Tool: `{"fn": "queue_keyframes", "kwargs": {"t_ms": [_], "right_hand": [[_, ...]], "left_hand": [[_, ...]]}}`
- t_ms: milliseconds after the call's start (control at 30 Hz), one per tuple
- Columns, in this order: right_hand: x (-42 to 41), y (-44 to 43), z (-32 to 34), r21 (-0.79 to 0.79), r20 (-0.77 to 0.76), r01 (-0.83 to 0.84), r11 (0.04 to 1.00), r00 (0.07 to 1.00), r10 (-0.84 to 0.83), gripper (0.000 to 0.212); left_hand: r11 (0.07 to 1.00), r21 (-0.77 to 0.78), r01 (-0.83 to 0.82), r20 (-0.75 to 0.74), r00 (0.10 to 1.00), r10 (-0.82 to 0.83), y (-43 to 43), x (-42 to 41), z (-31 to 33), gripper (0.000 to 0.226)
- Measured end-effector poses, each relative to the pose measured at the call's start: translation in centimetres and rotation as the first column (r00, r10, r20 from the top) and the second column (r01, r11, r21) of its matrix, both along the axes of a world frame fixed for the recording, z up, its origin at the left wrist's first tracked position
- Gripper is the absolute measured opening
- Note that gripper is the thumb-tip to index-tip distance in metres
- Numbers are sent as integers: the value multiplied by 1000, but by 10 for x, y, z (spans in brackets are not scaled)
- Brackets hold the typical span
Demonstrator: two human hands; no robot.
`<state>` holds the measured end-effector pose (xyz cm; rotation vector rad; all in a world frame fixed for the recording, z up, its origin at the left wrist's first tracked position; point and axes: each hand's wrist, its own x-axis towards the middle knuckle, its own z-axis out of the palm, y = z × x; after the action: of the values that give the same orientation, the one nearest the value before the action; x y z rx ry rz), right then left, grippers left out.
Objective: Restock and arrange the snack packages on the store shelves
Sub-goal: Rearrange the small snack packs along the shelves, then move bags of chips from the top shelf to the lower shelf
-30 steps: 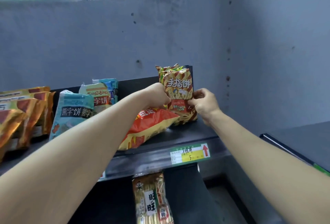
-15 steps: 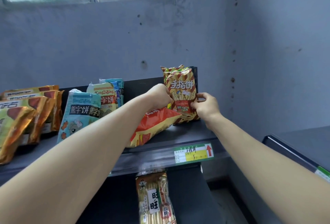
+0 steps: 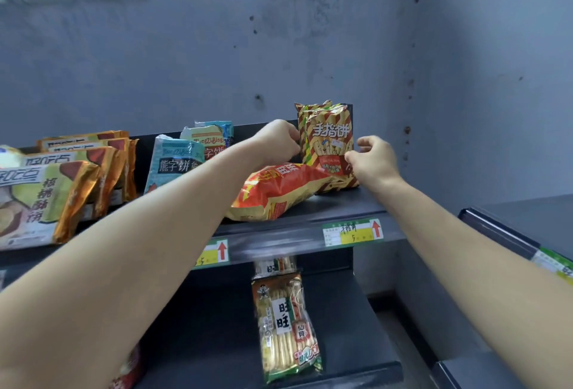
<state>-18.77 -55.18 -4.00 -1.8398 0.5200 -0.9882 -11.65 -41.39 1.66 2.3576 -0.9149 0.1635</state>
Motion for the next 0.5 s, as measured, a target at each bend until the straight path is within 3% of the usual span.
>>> {"fn": "queue_keyframes", "kwargs": {"t_ms": [300, 433, 500], "right_hand": [[-14, 67, 4, -24, 20, -58, 998, 998, 58, 31], [-8, 95, 1, 170, -97, -132, 977, 984, 150, 32], [-4, 105, 0, 307, -124, -153, 939, 972, 198, 43]], "left_hand": [[991, -114, -67, -25, 998, 64, 70, 13, -4, 31], [996, 45, -77, -74, 994, 80, 88, 16, -12, 13], [984, 160, -83, -109, 989, 101, 94, 15, -16, 26]]}}
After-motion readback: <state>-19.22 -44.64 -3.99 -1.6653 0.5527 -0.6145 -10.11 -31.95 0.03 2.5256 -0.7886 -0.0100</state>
